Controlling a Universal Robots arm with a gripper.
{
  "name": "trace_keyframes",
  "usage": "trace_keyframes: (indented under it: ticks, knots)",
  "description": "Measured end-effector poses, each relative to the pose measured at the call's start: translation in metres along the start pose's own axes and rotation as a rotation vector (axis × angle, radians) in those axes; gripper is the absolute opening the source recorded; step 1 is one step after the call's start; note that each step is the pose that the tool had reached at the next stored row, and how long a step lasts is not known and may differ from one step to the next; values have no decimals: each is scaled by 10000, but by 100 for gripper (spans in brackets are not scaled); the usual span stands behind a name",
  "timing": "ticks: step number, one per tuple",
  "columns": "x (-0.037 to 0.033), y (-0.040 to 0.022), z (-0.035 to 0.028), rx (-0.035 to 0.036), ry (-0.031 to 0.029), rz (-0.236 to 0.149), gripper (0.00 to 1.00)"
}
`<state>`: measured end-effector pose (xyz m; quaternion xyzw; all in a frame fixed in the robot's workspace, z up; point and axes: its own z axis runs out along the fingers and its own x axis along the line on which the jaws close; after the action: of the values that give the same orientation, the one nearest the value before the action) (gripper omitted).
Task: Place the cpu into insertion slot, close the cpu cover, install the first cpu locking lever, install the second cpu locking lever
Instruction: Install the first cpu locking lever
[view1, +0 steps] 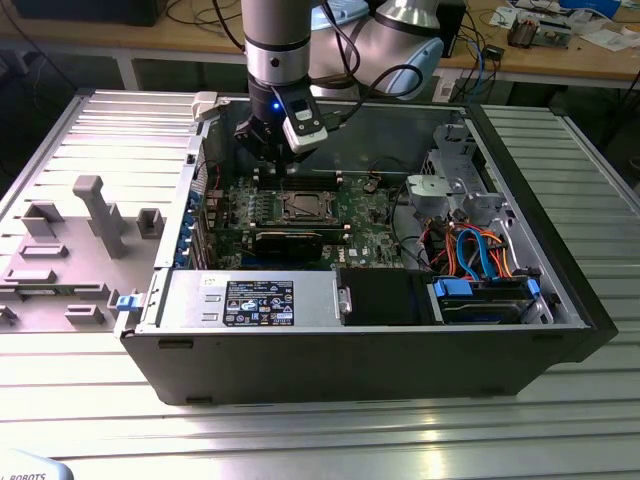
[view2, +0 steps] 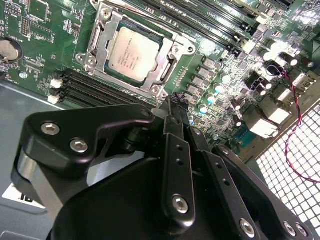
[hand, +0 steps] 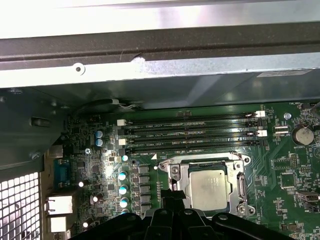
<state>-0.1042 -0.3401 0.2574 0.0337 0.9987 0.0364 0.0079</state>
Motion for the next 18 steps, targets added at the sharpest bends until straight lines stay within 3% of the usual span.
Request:
trace_keyframes:
  ticks: [13, 18]
  knots:
    - [42, -3, -1, 0, 1, 2, 11]
    - [203, -17, 2, -19, 2, 1, 11]
